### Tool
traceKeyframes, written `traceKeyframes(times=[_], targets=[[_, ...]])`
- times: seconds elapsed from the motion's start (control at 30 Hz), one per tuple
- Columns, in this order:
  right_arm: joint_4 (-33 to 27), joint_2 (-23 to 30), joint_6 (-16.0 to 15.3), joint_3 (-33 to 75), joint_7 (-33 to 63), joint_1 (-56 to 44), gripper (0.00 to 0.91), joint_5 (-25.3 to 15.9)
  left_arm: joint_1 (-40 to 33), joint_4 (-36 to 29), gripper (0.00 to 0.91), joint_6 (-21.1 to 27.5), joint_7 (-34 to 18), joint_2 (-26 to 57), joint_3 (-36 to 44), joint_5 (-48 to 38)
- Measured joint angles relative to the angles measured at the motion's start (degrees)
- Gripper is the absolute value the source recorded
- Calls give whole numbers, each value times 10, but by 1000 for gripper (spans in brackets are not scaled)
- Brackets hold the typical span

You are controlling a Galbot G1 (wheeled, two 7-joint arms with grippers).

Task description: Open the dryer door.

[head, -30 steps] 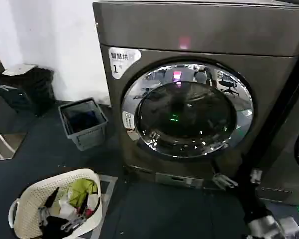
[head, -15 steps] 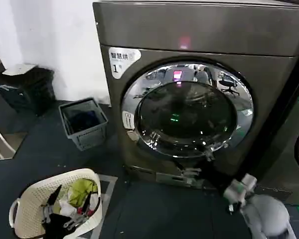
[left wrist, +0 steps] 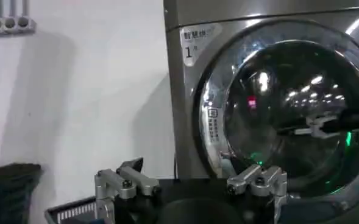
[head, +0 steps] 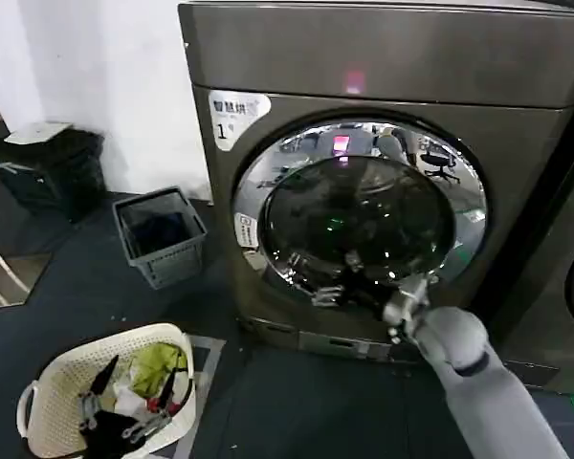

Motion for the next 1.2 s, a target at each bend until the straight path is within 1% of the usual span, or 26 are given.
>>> traceKeyframes(times=[0.3,0.67,0.77,0.83,0.9,0.97,1.07,1.13,1.2], targets=[[-51,44,0,-49,8,63,907,-2,-2,2,907,-1,1,-5,5,8],[-93,76,2,-75,18,96,907,-1,-5,10,907,-3,1,-7,5,9],[-95,77,-8,-79,6,101,907,7,-6,10,907,-3,0,-6,5,9],[-94,75,-20,-79,-2,101,907,20,-8,10,907,0,-7,-5,3,9],[-90,71,-28,-79,-17,97,907,37,-10,9,907,12,-13,-4,2,14],[-84,64,-28,-79,-41,90,907,50,-12,7,907,27,-16,-3,1,21],[-76,52,-25,-78,-70,83,907,50,-18,2,907,69,-13,0,-1,23],[-70,44,-23,-75,-88,78,907,51,-24,0,907,90,1,4,-8,10],[-62,35,-24,-68,-110,74,907,51,-31,-5,907,117,3,10,-15,-5]])
